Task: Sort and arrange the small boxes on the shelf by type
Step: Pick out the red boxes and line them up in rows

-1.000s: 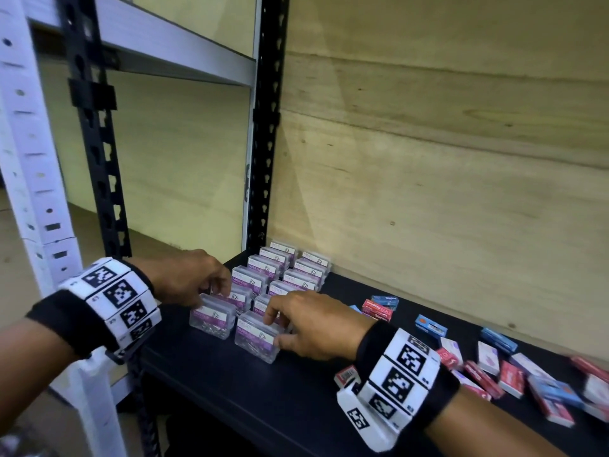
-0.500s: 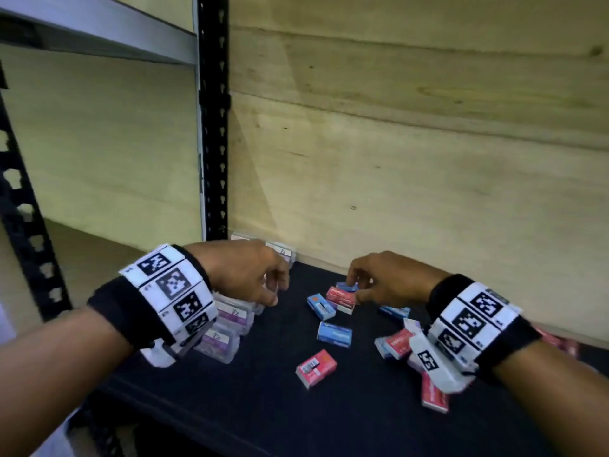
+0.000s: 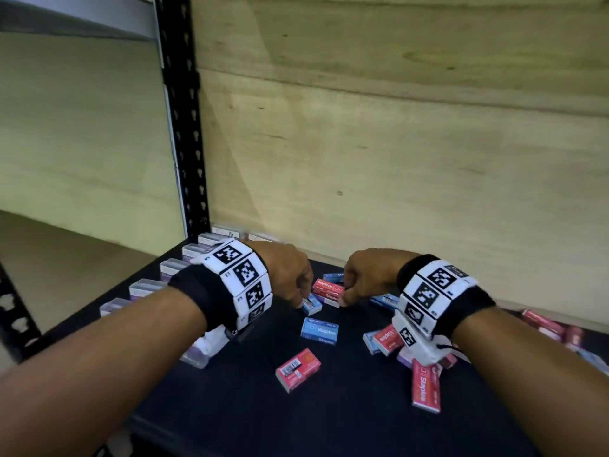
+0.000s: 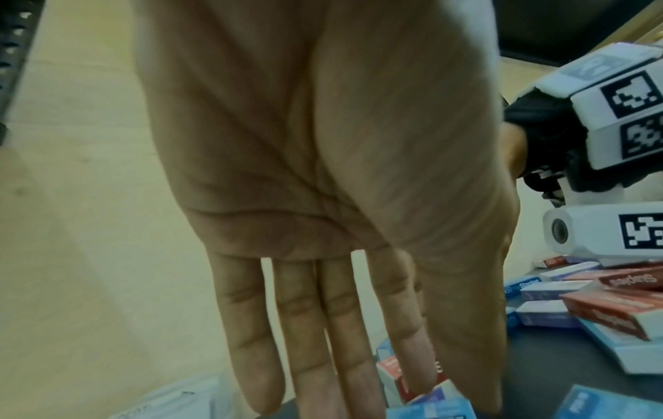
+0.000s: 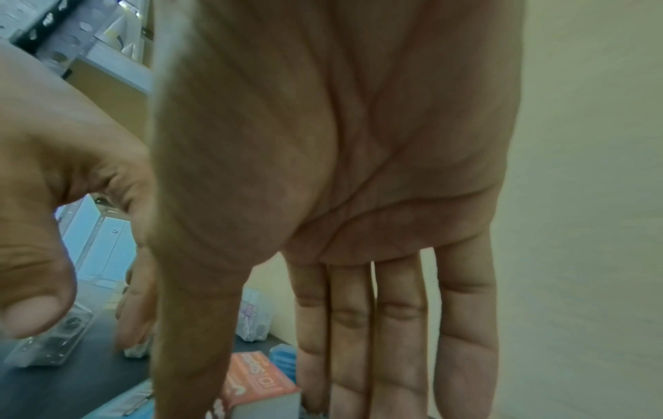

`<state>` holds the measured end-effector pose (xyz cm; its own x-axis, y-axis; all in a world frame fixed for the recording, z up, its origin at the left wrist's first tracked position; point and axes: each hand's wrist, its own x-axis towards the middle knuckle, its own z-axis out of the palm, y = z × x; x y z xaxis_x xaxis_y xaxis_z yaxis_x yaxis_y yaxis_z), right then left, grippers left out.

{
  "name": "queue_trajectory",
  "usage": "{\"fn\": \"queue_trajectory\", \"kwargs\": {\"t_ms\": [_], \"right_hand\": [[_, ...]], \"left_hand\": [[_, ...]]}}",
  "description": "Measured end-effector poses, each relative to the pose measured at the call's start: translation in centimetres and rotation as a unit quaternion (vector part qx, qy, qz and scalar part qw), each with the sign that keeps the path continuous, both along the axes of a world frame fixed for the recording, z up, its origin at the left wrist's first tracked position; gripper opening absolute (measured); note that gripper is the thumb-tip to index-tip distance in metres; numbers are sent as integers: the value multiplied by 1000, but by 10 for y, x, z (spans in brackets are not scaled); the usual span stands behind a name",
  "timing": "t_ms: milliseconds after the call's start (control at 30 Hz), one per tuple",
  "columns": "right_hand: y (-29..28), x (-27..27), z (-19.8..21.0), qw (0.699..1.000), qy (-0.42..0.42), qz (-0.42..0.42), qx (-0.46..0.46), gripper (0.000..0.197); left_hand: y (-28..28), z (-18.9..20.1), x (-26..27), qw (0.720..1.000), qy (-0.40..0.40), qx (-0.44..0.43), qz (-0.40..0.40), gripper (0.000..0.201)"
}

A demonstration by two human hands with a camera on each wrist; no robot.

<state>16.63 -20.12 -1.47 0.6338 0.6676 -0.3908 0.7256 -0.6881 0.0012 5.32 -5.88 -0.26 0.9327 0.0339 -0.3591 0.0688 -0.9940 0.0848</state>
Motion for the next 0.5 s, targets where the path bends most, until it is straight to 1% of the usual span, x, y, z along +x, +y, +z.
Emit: {"fn": "queue_trajectory", "kwargs": {"t_ms": [100, 267, 367, 500], "right_hand": [[11, -2, -3, 1000, -3, 6, -21, 50], [19, -4, -6, 999, -19, 13, -24, 47], [13, -2, -2, 999, -28, 13, -21, 44], [-7, 6, 2, 1000, -16, -2, -15, 37]], "left_hand": [[0, -2, 2, 1000, 9, 7, 6, 33], [2, -1, 3, 1000, 13, 10, 13, 35], [2, -2, 4, 1000, 11, 17, 9, 34], [0, -5, 12, 999, 13, 34, -2, 35]]}}
